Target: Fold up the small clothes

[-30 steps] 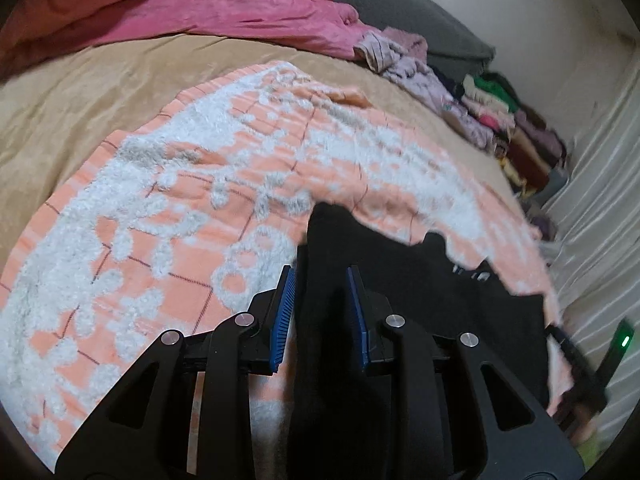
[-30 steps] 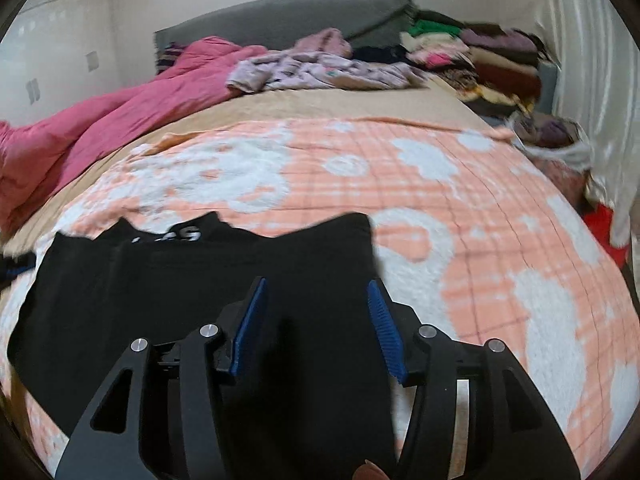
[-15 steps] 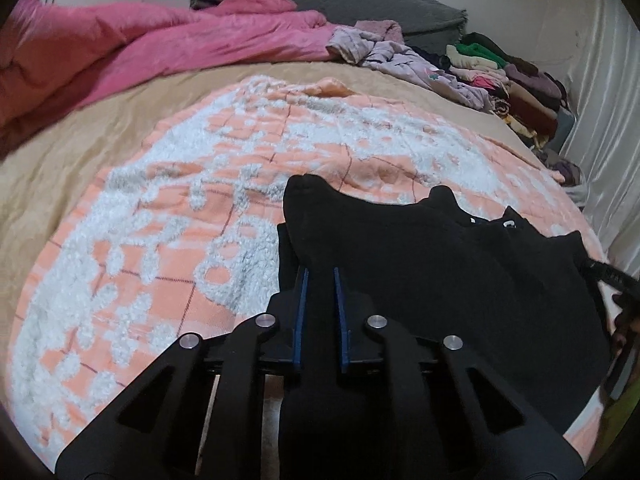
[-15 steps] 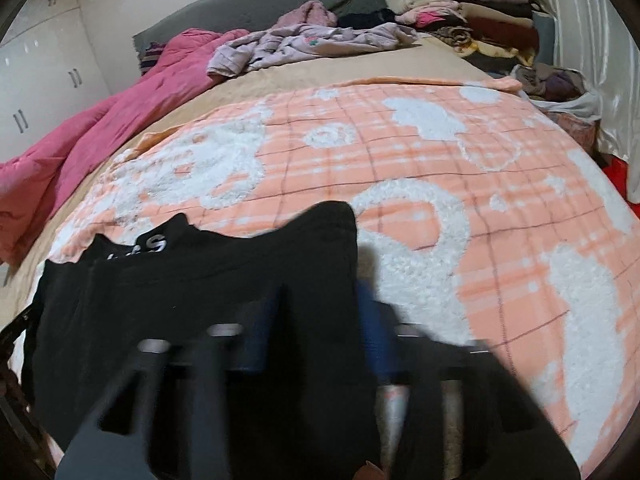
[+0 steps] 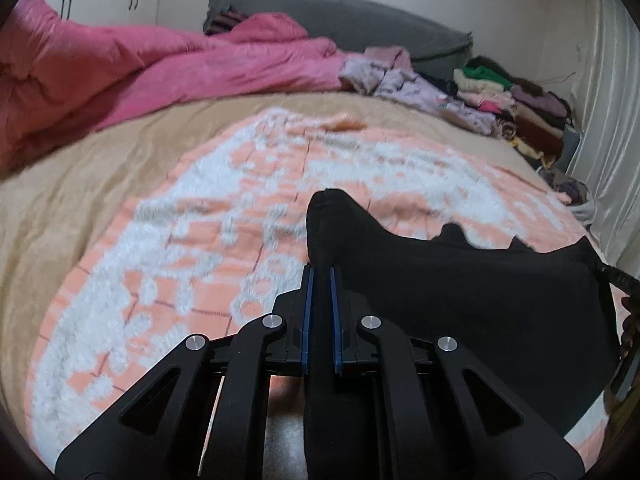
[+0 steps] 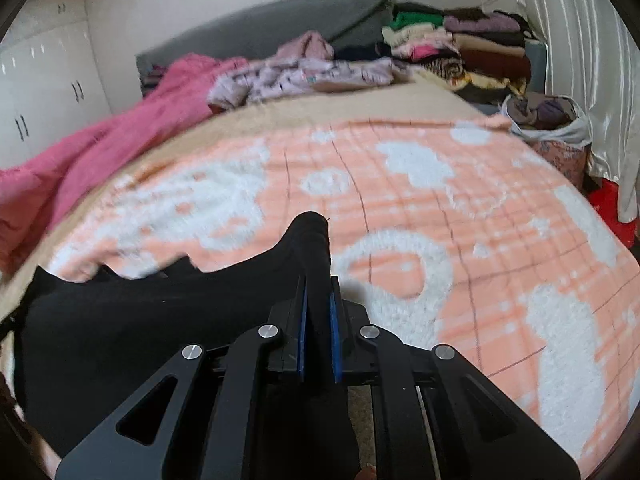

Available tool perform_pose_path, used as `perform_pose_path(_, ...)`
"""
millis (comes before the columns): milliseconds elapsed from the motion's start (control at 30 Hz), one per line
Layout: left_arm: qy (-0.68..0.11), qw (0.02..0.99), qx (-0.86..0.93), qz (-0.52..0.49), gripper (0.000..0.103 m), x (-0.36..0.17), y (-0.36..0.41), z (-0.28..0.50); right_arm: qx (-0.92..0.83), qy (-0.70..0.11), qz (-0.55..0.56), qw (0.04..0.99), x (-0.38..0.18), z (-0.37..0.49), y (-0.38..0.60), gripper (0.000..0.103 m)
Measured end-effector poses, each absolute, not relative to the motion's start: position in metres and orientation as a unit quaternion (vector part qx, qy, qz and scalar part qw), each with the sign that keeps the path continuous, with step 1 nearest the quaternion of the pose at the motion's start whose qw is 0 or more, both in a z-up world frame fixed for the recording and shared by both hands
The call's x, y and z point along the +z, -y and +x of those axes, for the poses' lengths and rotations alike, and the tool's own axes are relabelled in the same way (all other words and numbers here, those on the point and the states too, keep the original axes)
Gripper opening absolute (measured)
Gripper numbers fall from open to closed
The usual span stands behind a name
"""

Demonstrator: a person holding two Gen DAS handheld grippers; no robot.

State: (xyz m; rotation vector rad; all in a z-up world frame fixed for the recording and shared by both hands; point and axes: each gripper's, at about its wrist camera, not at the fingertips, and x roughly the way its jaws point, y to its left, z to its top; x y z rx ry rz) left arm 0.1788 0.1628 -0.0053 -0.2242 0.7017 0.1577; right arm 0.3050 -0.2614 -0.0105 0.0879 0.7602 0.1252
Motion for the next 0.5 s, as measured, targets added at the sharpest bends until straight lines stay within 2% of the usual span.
perform_pose_path(167,-0.363,0.923,0.077,-0.107,0.002,-0.018,-0.162,0.181,0.031,-0.392,0.015,0.92,-0.031,0.306,0.254,0.01)
perform_pose_path(500,-0.369,0.921,0.08,-0.093,0.004,-0.016,-0.155,0.177,0.028,-0.392,0.003,0.92,-0.029,0.3,0.251,0.018)
